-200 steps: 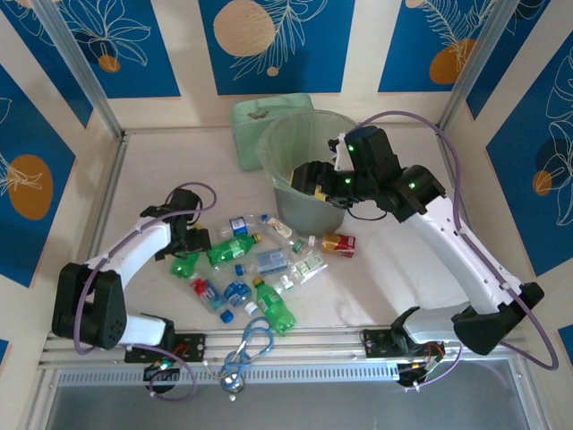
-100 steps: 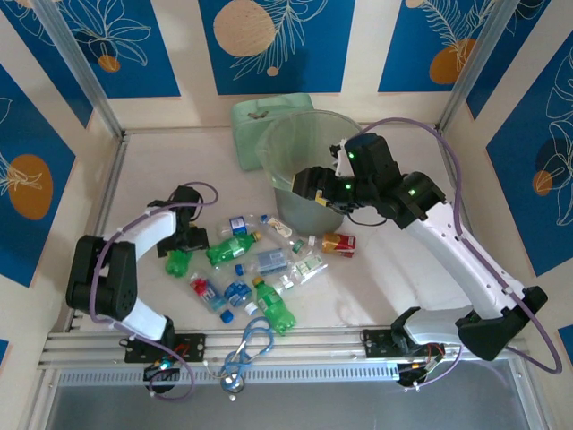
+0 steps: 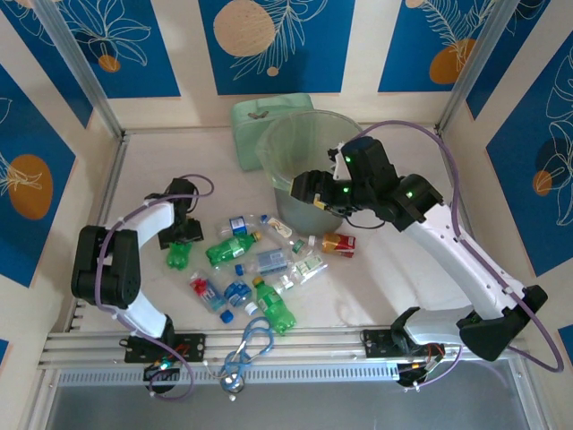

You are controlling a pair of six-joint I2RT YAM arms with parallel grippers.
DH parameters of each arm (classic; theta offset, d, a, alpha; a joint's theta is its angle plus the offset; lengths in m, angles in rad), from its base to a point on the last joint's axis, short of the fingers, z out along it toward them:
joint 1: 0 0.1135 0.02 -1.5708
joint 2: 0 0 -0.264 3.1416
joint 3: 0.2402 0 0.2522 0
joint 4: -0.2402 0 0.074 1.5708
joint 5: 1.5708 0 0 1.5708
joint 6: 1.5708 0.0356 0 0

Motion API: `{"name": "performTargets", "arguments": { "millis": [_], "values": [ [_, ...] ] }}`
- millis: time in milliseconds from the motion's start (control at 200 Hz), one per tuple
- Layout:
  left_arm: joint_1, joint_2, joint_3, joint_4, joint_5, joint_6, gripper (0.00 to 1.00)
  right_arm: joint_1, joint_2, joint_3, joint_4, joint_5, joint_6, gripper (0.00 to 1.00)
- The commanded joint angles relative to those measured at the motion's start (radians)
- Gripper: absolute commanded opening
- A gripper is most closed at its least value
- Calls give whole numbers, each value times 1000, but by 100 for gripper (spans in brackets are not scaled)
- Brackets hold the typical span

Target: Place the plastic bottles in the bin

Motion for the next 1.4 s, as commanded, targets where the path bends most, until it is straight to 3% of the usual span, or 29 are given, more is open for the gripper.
{"name": "performTargets", "arguments": {
  "millis": [0, 215, 400, 525, 715, 820, 860, 1231, 1396],
  "values": [
    [16, -55, 43, -23, 4, 12, 64, 47, -3, 5, 26, 33, -24, 77],
    [18, -209, 124, -97, 91, -64, 58, 179, 14, 6, 116, 74, -78, 77],
    [18, -381, 193, -83, 295, -250, 56, 238, 71, 43, 153, 45, -114, 78],
    [17, -462, 172, 77, 483, -440, 56, 251, 113, 84, 165, 24, -133, 82],
    [6, -509, 61, 490, 689, -822, 54, 249, 144, 124, 229, -12, -150, 90],
    [-33, -515, -21, 732, 671, -1049, 54, 229, 153, 128, 285, -54, -129, 100],
    [-51, -513, -28, 791, 658, -1092, 54, 218, 161, 130, 296, -70, -120, 99],
    [-210, -448, -71, 1262, 606, -1328, 54, 152, 153, 106, 355, -119, -72, 100],
    [-253, -438, -73, 1351, 595, -1348, 53, 140, 150, 108, 368, -125, -81, 100]
  ]
}}
